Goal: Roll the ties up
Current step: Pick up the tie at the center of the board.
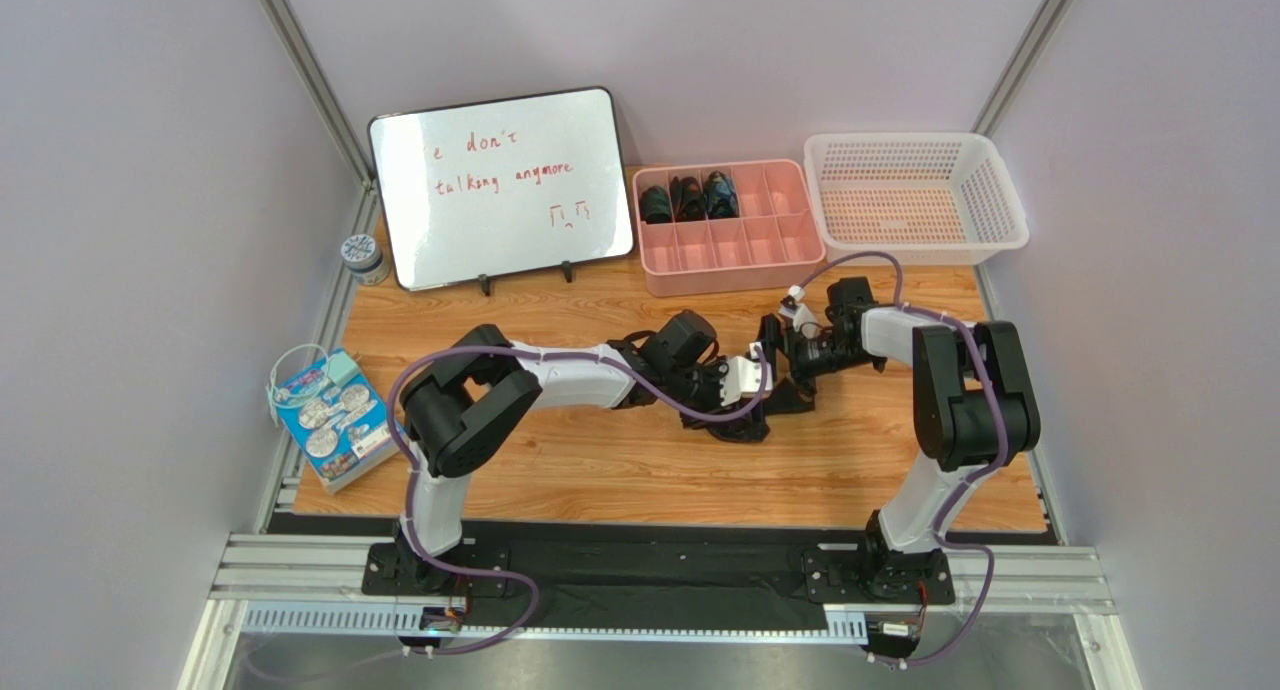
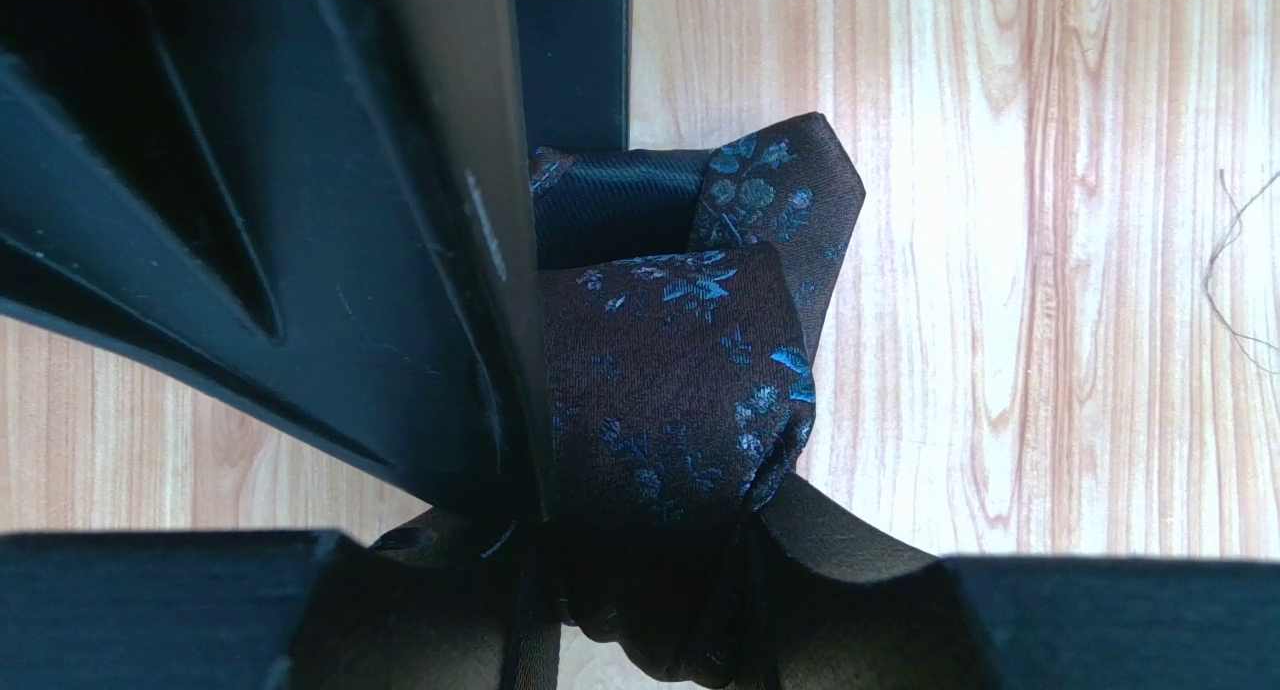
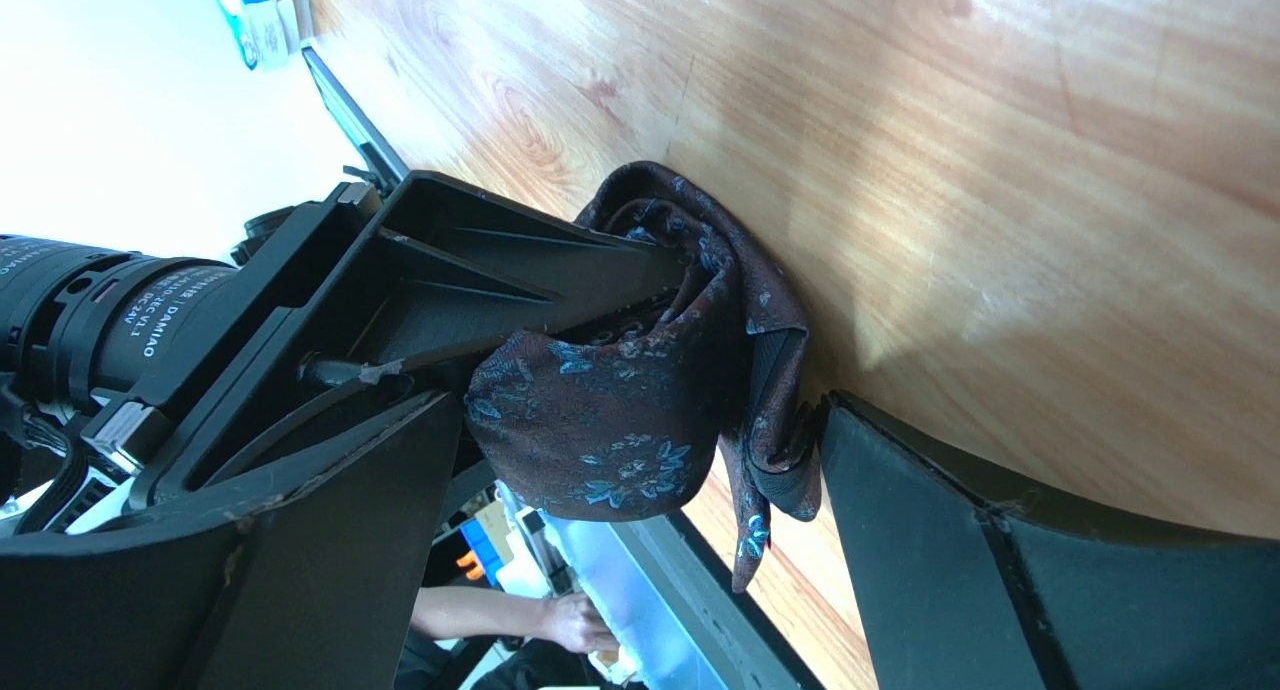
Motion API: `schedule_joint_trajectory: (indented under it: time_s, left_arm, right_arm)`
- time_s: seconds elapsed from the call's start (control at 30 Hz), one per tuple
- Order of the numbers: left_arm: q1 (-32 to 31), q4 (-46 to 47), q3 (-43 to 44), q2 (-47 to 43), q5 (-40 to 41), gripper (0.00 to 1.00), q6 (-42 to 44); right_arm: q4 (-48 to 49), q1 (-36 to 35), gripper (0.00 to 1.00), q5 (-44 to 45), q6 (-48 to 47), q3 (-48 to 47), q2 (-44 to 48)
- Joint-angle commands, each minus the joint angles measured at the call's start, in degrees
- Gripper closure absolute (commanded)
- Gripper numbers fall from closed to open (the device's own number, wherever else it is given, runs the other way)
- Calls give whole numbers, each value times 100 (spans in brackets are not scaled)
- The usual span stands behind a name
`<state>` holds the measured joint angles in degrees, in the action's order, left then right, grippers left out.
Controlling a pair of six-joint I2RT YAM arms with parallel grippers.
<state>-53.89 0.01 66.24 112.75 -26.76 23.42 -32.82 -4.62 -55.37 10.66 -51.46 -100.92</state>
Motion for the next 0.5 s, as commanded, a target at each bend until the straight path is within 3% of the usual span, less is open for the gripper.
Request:
schedule_joint_trajectory:
  time_s: [0.0, 0.1, 0.33, 0.47]
  left_arm:
    - [-52, -889, -155, 529, 312, 100, 40]
    - [-52, -889, -164, 520, 312, 100, 40]
    - [-60, -898, -173, 511, 321, 100, 49]
    - [-52, -889, -173, 511, 330, 100, 49]
  right_arm:
    - [408, -179, 0, -307, 182, -4, 205]
    - [373, -285, 1, -228, 253, 66, 257]
    - [338, -504, 21, -9, 394, 40, 135]
    - [-83, -540, 25, 194, 262, -83, -67]
